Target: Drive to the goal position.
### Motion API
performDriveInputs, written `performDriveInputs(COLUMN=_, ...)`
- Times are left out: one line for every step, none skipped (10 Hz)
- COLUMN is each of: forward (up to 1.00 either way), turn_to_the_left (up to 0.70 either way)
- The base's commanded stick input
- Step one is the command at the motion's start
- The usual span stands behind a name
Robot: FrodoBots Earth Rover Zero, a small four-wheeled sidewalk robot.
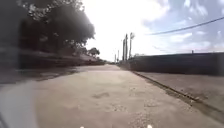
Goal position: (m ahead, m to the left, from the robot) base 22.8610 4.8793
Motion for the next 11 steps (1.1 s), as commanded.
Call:
performDriveInputs(forward=0.70, turn_to_the_left=0.00)
performDriveInputs(forward=0.70, turn_to_the_left=0.00)
performDriveInputs(forward=0.70, turn_to_the_left=0.00)
performDriveInputs(forward=0.70, turn_to_the_left=0.00)
performDriveInputs(forward=0.70, turn_to_the_left=0.00)
performDriveInputs(forward=0.70, turn_to_the_left=0.00)
performDriveInputs(forward=0.70, turn_to_the_left=0.00)
performDriveInputs(forward=0.70, turn_to_the_left=-0.01)
performDriveInputs(forward=0.70, turn_to_the_left=-0.02)
performDriveInputs(forward=0.70, turn_to_the_left=-0.11)
performDriveInputs(forward=0.70, turn_to_the_left=-0.06)
